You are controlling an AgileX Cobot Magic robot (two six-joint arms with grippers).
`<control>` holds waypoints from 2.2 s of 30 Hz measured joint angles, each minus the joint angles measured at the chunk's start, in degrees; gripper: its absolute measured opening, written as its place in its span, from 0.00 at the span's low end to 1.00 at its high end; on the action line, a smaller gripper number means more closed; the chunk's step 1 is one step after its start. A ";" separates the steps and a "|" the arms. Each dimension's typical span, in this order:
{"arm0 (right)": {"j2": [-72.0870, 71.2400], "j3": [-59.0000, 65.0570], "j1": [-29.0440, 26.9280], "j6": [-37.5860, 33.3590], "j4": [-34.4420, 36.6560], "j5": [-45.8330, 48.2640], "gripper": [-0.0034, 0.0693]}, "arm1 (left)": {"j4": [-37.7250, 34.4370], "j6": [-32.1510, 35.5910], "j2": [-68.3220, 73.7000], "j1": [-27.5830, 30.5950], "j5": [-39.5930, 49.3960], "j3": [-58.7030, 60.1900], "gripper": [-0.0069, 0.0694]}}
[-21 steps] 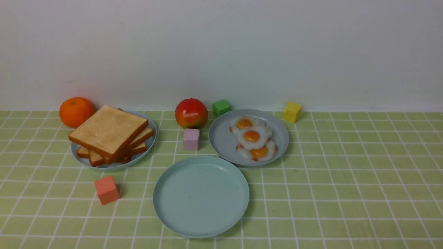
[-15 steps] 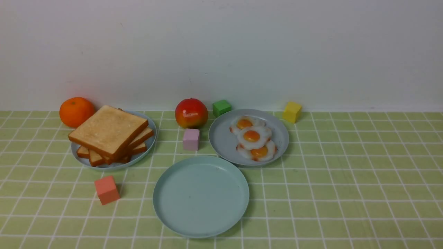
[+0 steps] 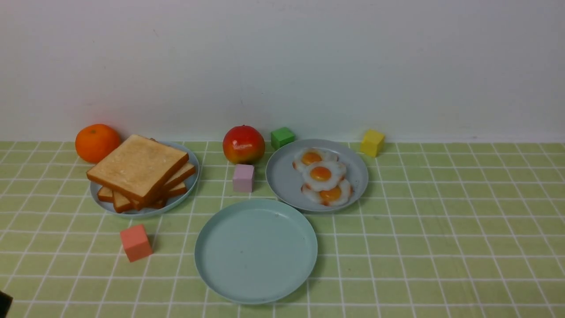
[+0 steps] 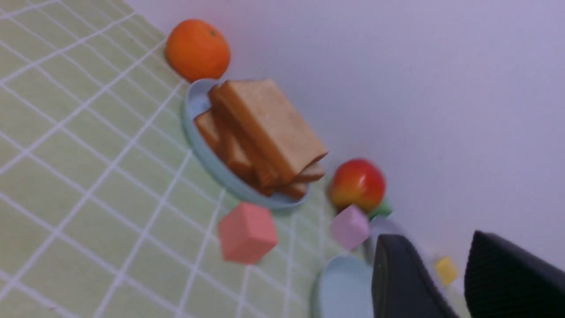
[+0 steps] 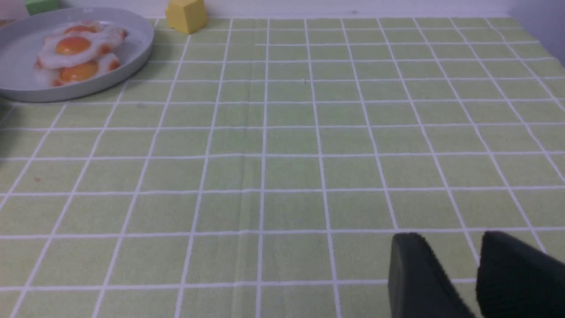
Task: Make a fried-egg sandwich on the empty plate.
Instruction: Use the left arm to grab a slice of bread
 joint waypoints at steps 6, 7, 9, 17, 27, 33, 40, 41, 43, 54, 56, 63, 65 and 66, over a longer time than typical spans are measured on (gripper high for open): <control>0.00 0.00 0.00 0.00 0.00 0.00 0.38 | -5.88 -2.62 0.00 -0.90 -1.08 -1.60 0.38; 0.00 0.00 0.00 0.00 0.00 0.00 0.38 | -5.92 -2.32 0.00 -1.49 1.20 -3.10 0.35; 0.00 0.00 0.00 0.00 0.00 0.00 0.38 | -5.33 -0.18 0.87 -3.15 7.39 -7.74 0.26; 0.00 0.00 0.00 0.00 0.00 0.00 0.38 | -3.48 17.71 19.66 -8.37 31.27 -26.54 0.07; 0.00 0.00 0.00 0.35 1.08 -0.83 0.38 | -0.81 30.70 47.48 -17.85 45.31 -43.78 0.07; 0.00 0.51 0.00 7.32 15.15 -11.19 0.38 | 2.84 29.69 50.93 -23.21 44.92 -44.62 0.07; 0.00 -0.63 0.00 12.34 27.54 -19.01 0.37 | 11.09 24.28 60.90 -23.43 41.82 -47.81 0.07; 0.08 -2.18 0.15 12.17 27.54 -15.40 0.35 | 12.51 24.05 62.90 -23.43 41.77 -48.90 0.07; 1.92 -7.31 1.00 10.16 26.92 -6.09 0.29 | 14.65 23.38 66.68 -23.22 41.44 -51.23 0.07; 32.03 -45.71 6.07 -7.76 25.33 36.57 0.03 | 18.98 23.39 86.41 -11.49 40.28 -66.86 0.07; 36.22 -50.10 8.27 -8.38 25.33 38.27 0.04 | 20.28 23.58 89.84 -9.86 39.47 -69.44 0.07; 41.39 -53.47 15.44 -9.73 25.45 37.76 0.05 | 25.19 28.19 98.81 -8.99 32.58 -73.95 0.18; 41.67 -53.47 15.76 -10.21 25.45 37.18 0.05 | 25.65 29.39 100.48 -8.99 31.25 -73.96 0.26; 41.74 -53.47 15.76 -10.33 25.40 36.84 0.05 | 25.93 29.86 101.00 -8.99 30.94 -73.96 0.30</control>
